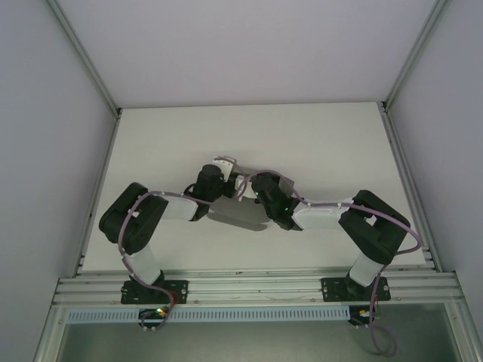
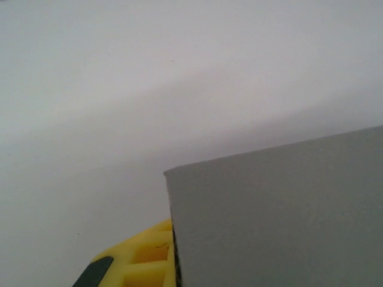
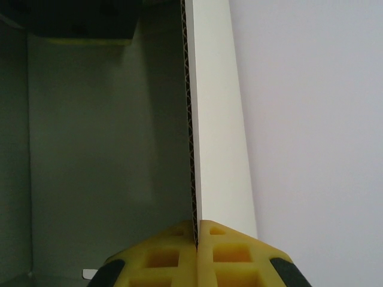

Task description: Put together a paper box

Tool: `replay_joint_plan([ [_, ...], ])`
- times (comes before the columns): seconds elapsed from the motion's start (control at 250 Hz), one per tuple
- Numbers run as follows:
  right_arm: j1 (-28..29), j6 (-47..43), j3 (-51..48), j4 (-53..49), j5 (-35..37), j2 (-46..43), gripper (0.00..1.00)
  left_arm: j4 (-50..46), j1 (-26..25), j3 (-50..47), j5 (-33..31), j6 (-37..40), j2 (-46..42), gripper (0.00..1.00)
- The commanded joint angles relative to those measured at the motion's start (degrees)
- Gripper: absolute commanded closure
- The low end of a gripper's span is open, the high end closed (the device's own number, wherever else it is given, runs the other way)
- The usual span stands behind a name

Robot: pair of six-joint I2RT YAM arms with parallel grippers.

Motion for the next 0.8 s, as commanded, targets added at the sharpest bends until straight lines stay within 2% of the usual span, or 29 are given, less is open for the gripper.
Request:
replay_joint_plan([
  [0.0, 1.46, 7.32, -0.08, -8.86, -0.3, 0.74, 1.0, -4.0, -0.37, 1.1, -19.21, -6.76, 3.14, 1.0],
  [0.16, 1.49, 10.28, -0.42, -11.4, -0.15, 0.23, 1.0, 1.71, -0.87, -1.89, -13.55, -6.72, 3.75, 1.0],
  [0.196, 1.32, 10.55, -0.42, -11.36, 0.11, 0.42, 1.0, 1.46, -0.91, -1.96, -12.23, -6.28, 3.44, 0.88],
  [0.256, 1.2, 10.65, -0.25, -11.41, 0.57, 0.58, 1.0, 1.28, -0.91, -2.42, -10.05, -5.85, 2.41, 0.77],
  [0.391, 0.93, 10.73, 0.54, -11.8, 1.62, 0.93, 1.0, -1.18, -1.11, -4.21, -7.82, -6.48, -1.83, 0.62],
  [0.455, 0.89, 10.57, 0.71, -11.65, 2.05, 0.88, 1.0, -3.52, -1.6, -4.75, -7.65, -6.13, -4.15, 0.51],
  [0.631, 0.94, 10.39, 1.09, -12.01, 2.0, 0.74, 1.0, -4.28, -2.98, -6.74, -8.16, -5.35, -7.67, 0.5],
  [0.799, 1.3, 9.49, 0.65, -11.69, 0.94, 0.87, 1.0, -3.43, -3.04, -5.73, -10.65, -5.58, -6.12, 0.54],
])
